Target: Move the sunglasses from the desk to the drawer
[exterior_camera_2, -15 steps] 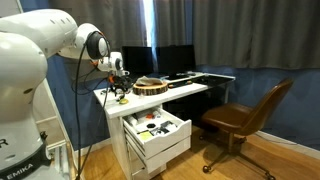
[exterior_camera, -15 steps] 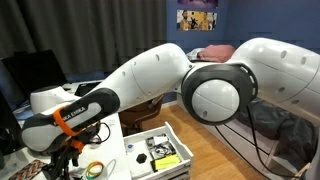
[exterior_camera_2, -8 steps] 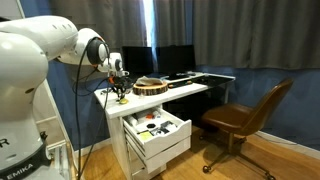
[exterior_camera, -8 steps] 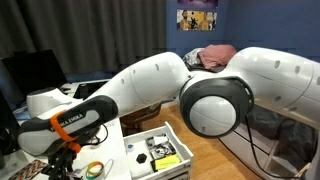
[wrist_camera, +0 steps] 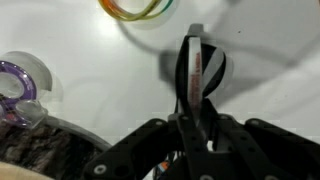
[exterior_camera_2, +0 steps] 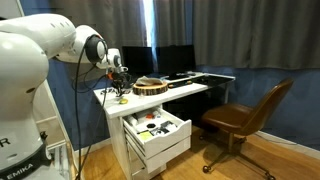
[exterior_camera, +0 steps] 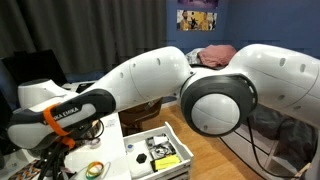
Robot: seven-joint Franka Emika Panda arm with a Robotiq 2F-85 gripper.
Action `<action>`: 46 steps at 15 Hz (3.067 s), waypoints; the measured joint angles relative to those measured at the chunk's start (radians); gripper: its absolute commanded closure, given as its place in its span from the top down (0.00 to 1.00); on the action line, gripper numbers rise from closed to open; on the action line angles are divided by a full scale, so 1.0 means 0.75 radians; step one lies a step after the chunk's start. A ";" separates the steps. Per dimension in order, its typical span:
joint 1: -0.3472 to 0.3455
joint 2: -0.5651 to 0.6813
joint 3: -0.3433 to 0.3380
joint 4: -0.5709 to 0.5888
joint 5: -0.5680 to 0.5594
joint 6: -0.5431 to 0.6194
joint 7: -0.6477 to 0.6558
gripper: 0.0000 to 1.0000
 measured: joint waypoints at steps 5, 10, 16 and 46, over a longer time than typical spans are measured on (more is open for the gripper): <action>0.006 -0.090 -0.055 -0.084 0.000 0.026 0.162 0.04; 0.009 -0.247 -0.122 -0.353 0.000 0.160 0.394 0.04; 0.042 -0.420 -0.212 -0.709 -0.001 0.394 0.681 0.04; 0.001 -0.941 -0.383 -1.667 -0.150 0.856 1.216 0.04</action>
